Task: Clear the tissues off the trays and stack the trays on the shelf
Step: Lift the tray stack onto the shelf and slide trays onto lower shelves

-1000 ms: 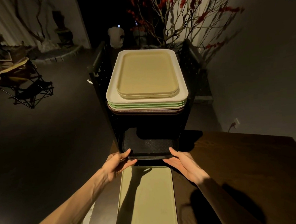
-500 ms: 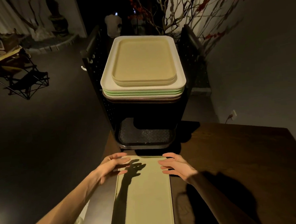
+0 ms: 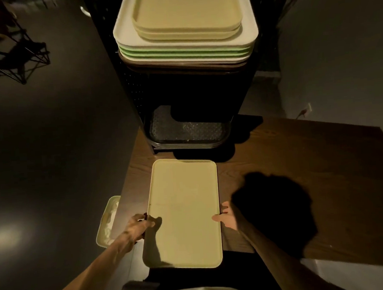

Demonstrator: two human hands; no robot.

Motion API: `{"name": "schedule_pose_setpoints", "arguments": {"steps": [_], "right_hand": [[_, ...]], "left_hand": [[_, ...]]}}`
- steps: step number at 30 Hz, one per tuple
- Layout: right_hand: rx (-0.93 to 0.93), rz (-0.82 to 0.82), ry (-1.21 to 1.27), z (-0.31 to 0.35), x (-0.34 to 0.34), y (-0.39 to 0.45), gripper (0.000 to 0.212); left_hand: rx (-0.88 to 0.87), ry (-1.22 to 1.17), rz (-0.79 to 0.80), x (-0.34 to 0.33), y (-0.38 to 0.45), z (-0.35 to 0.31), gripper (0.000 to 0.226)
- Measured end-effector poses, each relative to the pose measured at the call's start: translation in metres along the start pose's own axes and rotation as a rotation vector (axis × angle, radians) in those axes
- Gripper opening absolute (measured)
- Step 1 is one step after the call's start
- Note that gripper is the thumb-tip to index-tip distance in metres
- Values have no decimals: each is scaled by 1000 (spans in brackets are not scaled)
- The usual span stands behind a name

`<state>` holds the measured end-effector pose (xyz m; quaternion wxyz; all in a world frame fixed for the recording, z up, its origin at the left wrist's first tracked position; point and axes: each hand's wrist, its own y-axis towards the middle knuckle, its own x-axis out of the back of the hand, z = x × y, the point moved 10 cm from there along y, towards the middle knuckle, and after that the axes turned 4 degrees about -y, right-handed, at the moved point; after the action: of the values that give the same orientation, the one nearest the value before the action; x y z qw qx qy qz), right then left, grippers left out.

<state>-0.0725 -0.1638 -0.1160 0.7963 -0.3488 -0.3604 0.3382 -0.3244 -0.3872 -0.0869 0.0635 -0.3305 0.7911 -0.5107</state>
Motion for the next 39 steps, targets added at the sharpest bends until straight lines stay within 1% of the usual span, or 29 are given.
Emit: {"name": "schedule_pose_setpoints", "arguments": {"steps": [3, 5, 6, 9, 10, 12, 13, 14, 16, 17, 18, 20, 23, 27, 30, 34, 36, 39], "right_hand": [[19, -8, 9, -7, -7, -13, 79], [-29, 5, 72, -21, -14, -10, 86], [-67, 22, 81, -27, -21, -8, 84], [-95, 23, 98, -46, -31, 6, 82], [-97, 20, 113, -45, -33, 3, 73], [-91, 23, 163, -41, -38, -5, 42], [-83, -9, 170, -40, -36, -8, 36], [-74, -63, 171, -39, -31, -10, 36], [1, -167, 178, -34, -20, -11, 33], [44, -208, 175, -31, -14, -12, 30], [83, -239, 170, -30, -10, -13, 28], [151, -278, 180, -32, -4, -18, 27], [232, -336, 126, -34, 6, -21, 26], [278, -389, 94, -10, 21, -23, 20], [302, -373, 130, 14, 30, -25, 21], [246, -306, 242, 32, 31, -12, 27], [229, -279, 273, 35, 29, -1, 31], [217, -234, 388, 35, 27, 9, 31]], "left_hand": [[17, 30, -16, -4, -2, 12, 35], [27, 38, -25, -5, -1, 16, 33], [45, 21, -28, -6, -1, 18, 30], [108, 20, -32, -8, -1, 23, 27], [109, 52, -41, -7, -1, 22, 24], [102, 76, -68, -2, -4, 18, 5], [106, 42, -61, -1, -5, 19, 2], [105, -22, -31, -1, -4, 21, 4], [76, -138, 55, -5, -5, 19, 19], [60, -169, 83, -7, -6, 17, 22], [39, -178, 88, -8, -9, 15, 21], [-25, -177, 78, -11, -20, 8, 15], [-73, -201, 93, -19, -30, 4, 13], [-93, -238, 75, -20, -22, -3, 21], [-142, -221, 10, -20, -16, -19, 22], [-174, -194, -62, -17, -8, -43, 16], [-189, -175, -89, -16, -1, -54, 20], [-183, -138, -106, -14, 10, -66, 26]]}}
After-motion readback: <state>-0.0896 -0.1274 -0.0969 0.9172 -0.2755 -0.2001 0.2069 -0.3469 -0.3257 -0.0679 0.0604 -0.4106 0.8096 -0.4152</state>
